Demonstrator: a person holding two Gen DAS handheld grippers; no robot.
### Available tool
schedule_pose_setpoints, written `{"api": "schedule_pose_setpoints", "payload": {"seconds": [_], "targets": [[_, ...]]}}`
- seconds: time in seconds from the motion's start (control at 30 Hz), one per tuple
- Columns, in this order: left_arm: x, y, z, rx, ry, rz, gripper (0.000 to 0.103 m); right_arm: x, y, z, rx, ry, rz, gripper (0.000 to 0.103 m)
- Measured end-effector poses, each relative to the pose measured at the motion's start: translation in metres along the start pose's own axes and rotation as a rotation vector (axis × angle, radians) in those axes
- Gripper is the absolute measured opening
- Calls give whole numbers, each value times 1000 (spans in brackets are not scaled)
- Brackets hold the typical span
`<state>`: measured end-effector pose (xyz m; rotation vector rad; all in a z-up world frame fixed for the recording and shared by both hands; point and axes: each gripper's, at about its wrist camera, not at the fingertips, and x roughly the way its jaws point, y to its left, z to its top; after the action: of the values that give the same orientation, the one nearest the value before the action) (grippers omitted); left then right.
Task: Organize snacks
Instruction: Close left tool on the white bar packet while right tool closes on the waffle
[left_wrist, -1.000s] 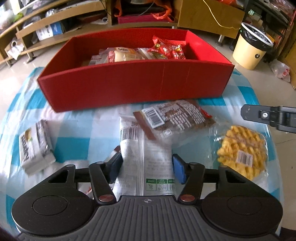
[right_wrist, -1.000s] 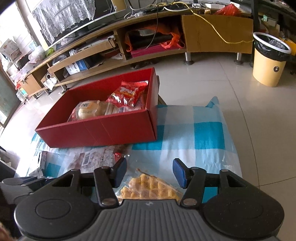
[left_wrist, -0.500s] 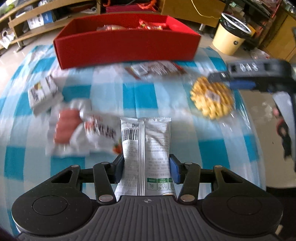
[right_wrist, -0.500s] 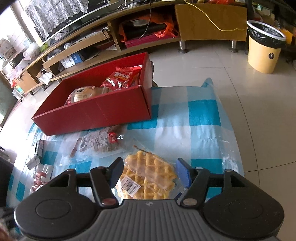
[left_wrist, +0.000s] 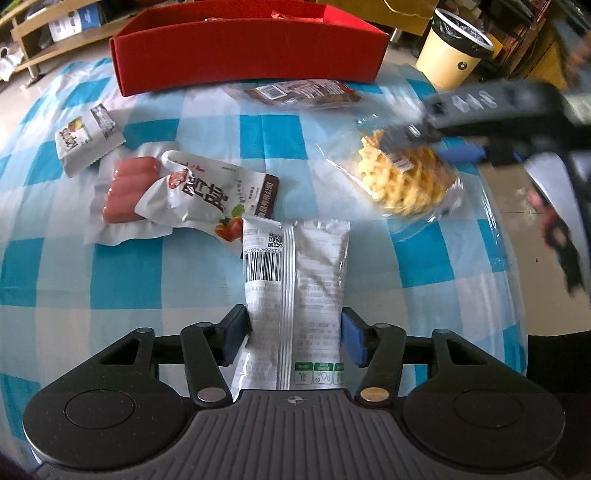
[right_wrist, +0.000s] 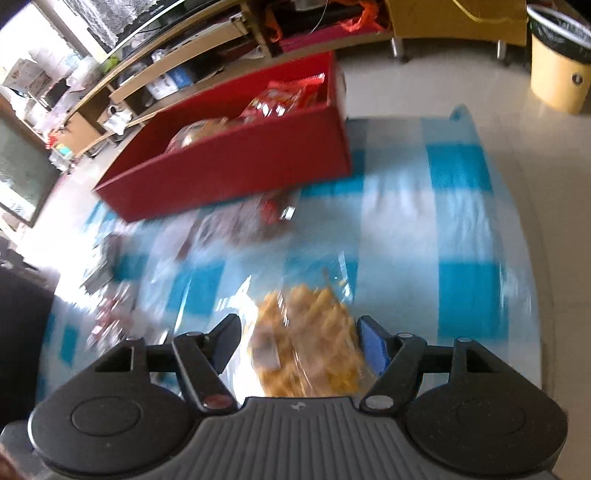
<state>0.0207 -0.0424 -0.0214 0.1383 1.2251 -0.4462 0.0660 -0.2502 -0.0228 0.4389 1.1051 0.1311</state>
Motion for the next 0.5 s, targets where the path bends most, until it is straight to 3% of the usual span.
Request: {"api": "schedule_pose_setpoints", "payload": {"seconds": [0.1, 0.2, 0.33, 0.5], "targets": [[0, 2, 1, -12, -11, 7, 81, -10, 1, -16, -12, -15, -12, 68], [2, 1, 2, -16, -14, 18, 85, -4, 7, -18, -65, -36, -84, 68], [7, -5, 4, 0, -25, 46, 89, 9, 18, -9, -98, -27, -75, 72], [16, -17, 4, 53, -33, 89, 98, 31, 38, -11, -202, -12, -119, 96]]}}
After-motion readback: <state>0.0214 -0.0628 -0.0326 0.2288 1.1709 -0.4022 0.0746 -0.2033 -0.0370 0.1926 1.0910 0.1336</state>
